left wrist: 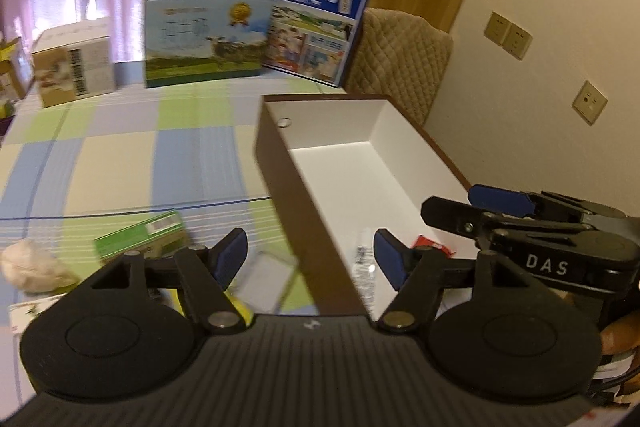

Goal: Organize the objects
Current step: 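Move both open tools back from the box toward the table items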

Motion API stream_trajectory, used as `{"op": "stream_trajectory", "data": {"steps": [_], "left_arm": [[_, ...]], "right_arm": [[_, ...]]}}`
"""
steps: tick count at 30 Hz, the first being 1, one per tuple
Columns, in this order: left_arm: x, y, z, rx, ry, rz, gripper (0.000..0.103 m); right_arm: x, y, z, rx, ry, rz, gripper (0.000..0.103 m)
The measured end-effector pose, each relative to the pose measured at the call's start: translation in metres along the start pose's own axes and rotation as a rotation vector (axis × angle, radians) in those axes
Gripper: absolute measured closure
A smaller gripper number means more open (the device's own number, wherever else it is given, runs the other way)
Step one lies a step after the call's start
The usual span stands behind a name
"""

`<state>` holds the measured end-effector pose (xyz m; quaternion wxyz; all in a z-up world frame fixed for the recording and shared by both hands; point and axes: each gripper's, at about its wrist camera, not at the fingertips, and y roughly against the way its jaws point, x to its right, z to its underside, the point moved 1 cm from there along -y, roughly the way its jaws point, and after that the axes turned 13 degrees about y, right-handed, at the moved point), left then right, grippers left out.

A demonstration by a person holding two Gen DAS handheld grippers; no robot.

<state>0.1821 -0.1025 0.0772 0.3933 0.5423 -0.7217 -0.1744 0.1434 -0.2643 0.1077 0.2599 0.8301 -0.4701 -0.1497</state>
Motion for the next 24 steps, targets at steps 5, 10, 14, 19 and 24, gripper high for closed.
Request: {"op": "stream_trajectory", "data": {"steps": [5, 10, 14, 19, 24], "left_arm": [[-0.028, 0.026, 0.006, 0.021, 0.019, -0.023, 0.037], [-0.061, 0.044, 0.015, 0.031, 0.049, -0.066, 0.037], [-0.089, 0.054, 0.022, 0.033, 0.088, -0.11, 0.037], [-0.114, 0.063, 0.034, 0.035, 0.121, -0.153, 0.037], [-0.134, 0.063, 0.045, 0.023, 0.148, -0.185, 0.037]], "right_arm": [[-0.025, 0.0, 0.005, 0.009, -0.005, -0.056, 0.039], [-0.049, -0.003, 0.014, 0.004, 0.009, -0.093, 0.039], [-0.068, -0.012, 0.022, -0.016, 0.012, -0.127, 0.039], [-0.085, -0.023, 0.035, -0.04, 0.02, -0.155, 0.039], [-0.099, -0.039, 0.049, -0.083, 0.024, -0.184, 0.039]]}}
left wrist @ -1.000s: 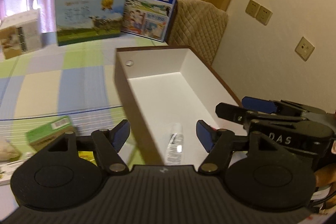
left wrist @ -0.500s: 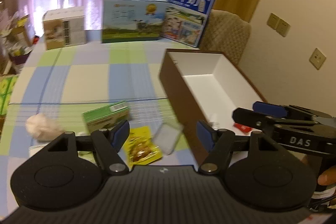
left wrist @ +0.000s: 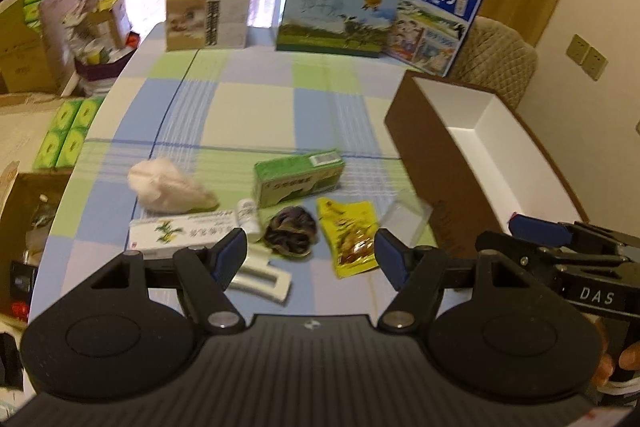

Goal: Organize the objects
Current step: 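Move both open tools back from the box toward the table items, then grasp the white hair clip with the left tool while the right tool approaches the yellow pouch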

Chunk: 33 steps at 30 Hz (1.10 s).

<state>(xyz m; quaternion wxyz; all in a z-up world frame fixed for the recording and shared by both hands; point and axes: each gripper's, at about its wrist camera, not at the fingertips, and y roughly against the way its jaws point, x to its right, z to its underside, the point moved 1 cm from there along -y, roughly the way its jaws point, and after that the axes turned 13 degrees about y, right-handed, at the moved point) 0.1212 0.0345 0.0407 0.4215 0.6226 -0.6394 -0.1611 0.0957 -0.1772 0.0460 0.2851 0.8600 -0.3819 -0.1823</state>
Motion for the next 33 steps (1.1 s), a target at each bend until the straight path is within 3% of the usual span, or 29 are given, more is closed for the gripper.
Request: {"op": "stream_trajectory", "data": {"steps": [6, 11, 20, 27, 33], "left_arm": [[-0.023, -0.017, 0.013, -0.041, 0.032, -0.057, 0.037], [-0.036, -0.037, 0.023, -0.074, 0.025, -0.103, 0.029], [-0.041, -0.081, 0.021, -0.129, -0.05, -0.097, 0.019], [-0.038, -0.113, 0.028, -0.151, -0.18, -0.124, 0.014], [-0.044, -0.131, 0.029, -0.171, -0.193, -0.133, 0.014]], "right_arm": [[-0.007, -0.025, 0.012, -0.046, 0.013, -0.009, 0.039], [-0.009, -0.05, 0.02, -0.087, 0.016, -0.007, 0.039], [0.006, -0.081, 0.022, -0.143, -0.025, 0.018, 0.039], [0.007, -0.101, 0.034, -0.198, -0.014, 0.029, 0.039], [0.012, -0.114, 0.037, -0.202, -0.043, 0.024, 0.038]]}}
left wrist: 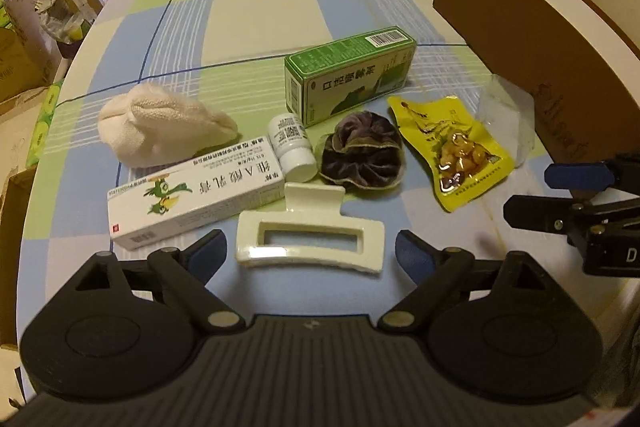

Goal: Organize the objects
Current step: 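Grasp the white hair clip with the left tool while the right tool approaches the yellow pouch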

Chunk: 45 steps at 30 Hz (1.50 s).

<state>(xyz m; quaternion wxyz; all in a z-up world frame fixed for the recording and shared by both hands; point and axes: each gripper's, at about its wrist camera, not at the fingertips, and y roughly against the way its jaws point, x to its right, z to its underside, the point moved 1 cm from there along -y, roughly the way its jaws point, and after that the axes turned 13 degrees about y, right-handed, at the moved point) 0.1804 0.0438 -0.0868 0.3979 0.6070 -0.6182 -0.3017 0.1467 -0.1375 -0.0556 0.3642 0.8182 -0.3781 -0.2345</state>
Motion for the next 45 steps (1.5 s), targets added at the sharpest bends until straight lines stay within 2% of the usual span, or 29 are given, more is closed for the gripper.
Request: {"op": "stream_trajectory", "data": {"steps": [7, 13, 19, 20, 21, 22, 23, 24, 25, 28, 30, 32, 34, 35, 37, 38, 39, 45], "left_arm": [[0.003, -0.014, 0.0, -0.001, -0.036, -0.017, 0.017], [0.006, -0.016, 0.001, 0.03, -0.067, -0.044, 0.018], [0.003, -0.017, -0.001, 0.025, -0.039, -0.046, 0.018], [0.003, -0.017, -0.001, 0.024, -0.036, -0.045, 0.018], [0.003, -0.017, -0.001, 0.023, -0.035, -0.046, 0.018], [0.003, -0.017, -0.001, 0.024, -0.034, -0.047, 0.018], [0.003, -0.016, -0.001, 0.023, -0.033, -0.048, 0.018], [0.003, -0.016, -0.001, 0.023, -0.032, -0.048, 0.018], [0.003, -0.016, -0.001, 0.022, -0.031, -0.049, 0.018], [0.003, -0.016, 0.0, 0.019, -0.029, -0.049, 0.018], [0.002, -0.015, 0.002, 0.018, -0.031, -0.05, 0.018], [0.002, -0.014, 0.003, 0.016, -0.032, -0.053, 0.018], [0.001, -0.012, 0.004, 0.014, -0.03, -0.058, 0.018], [0.0, -0.012, 0.005, 0.014, -0.028, -0.059, 0.018], [-0.002, -0.01, 0.005, 0.021, -0.022, -0.066, 0.018], [-0.003, -0.01, 0.004, 0.024, -0.016, -0.071, 0.018], [-0.004, -0.011, 0.003, 0.024, -0.01, -0.074, 0.018], [-0.006, -0.014, 0.0, 0.024, 0.008, -0.079, 0.018]], "right_arm": [[0.002, -0.015, 0.005, -0.013, -0.033, 0.016, 0.037], [0.012, -0.024, 0.013, -0.004, -0.171, 0.015, 0.037], [0.02, -0.028, 0.013, 0.056, -0.236, 0.049, 0.041], [0.02, -0.028, 0.012, 0.061, -0.232, 0.061, 0.048], [0.019, -0.029, 0.012, 0.065, -0.221, 0.076, 0.063], [0.02, -0.03, 0.012, 0.068, -0.219, 0.082, 0.069], [0.021, -0.031, 0.013, 0.071, -0.227, 0.077, 0.078], [0.024, -0.031, 0.014, 0.071, -0.248, 0.058, 0.095], [0.027, -0.032, 0.016, 0.062, -0.27, 0.035, 0.103], [0.03, -0.03, 0.02, 0.052, -0.307, -0.014, 0.103], [0.027, -0.024, 0.019, 0.057, -0.286, -0.027, 0.103], [0.019, -0.017, 0.016, 0.058, -0.204, -0.029, 0.103], [0.008, -0.011, 0.009, 0.062, -0.106, 0.024, 0.103], [0.002, -0.01, 0.005, 0.067, -0.049, 0.051, 0.101], [-0.006, -0.012, -0.003, 0.077, 0.04, 0.086, 0.065], [-0.007, -0.014, -0.004, 0.078, 0.051, 0.089, 0.035], [-0.007, -0.015, -0.005, 0.095, 0.049, 0.091, 0.031], [-0.013, -0.035, -0.016, 0.099, 0.136, 0.071, 0.031]]}}
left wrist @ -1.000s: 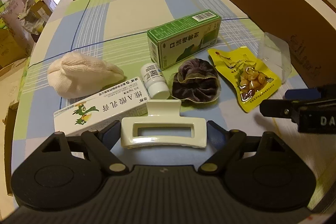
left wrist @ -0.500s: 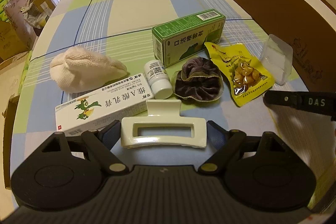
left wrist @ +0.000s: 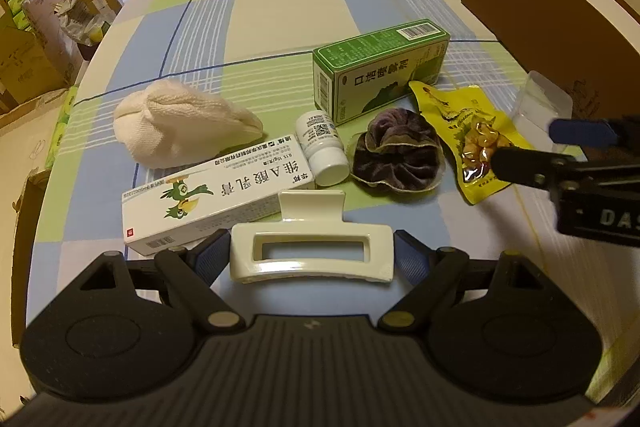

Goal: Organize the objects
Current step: 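Grasp the white hair clip with the left tool while the right tool approaches the yellow pouch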

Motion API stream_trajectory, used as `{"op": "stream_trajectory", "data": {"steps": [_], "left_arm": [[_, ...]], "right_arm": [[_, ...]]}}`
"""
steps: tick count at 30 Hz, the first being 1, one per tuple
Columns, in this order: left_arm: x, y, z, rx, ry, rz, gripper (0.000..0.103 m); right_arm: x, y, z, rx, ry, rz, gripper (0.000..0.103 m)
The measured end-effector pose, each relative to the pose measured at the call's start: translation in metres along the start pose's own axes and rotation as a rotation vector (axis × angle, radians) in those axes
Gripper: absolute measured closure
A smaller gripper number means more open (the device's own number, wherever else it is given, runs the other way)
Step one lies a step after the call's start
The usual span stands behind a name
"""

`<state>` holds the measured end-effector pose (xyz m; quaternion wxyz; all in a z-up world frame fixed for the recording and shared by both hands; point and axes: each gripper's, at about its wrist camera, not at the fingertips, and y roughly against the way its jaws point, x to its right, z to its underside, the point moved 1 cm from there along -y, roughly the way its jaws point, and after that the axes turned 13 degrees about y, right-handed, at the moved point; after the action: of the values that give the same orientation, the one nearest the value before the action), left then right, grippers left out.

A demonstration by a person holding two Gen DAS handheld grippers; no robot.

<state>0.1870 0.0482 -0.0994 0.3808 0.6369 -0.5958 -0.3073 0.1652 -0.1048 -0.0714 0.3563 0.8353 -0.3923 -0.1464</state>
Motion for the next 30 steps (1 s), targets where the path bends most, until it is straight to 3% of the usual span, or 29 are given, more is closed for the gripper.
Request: {"op": "stream_trajectory", "data": {"steps": [13, 17, 22, 30], "left_arm": [[0.001, -0.007, -0.008, 0.016, 0.034, -0.01, 0.018], [0.002, -0.008, -0.009, 0.021, 0.039, -0.012, 0.018], [0.003, -0.009, -0.009, 0.024, 0.04, -0.015, 0.018], [0.001, -0.006, -0.006, 0.016, 0.041, -0.014, 0.018]], "right_arm": [[0.002, -0.035, -0.004, -0.06, 0.05, 0.021, 0.031], [-0.006, -0.04, -0.003, -0.061, 0.122, 0.055, 0.031], [-0.007, -0.036, 0.0, -0.057, 0.14, 0.053, 0.035], [-0.017, -0.008, 0.018, -0.139, 0.125, 0.009, 0.036]]}}
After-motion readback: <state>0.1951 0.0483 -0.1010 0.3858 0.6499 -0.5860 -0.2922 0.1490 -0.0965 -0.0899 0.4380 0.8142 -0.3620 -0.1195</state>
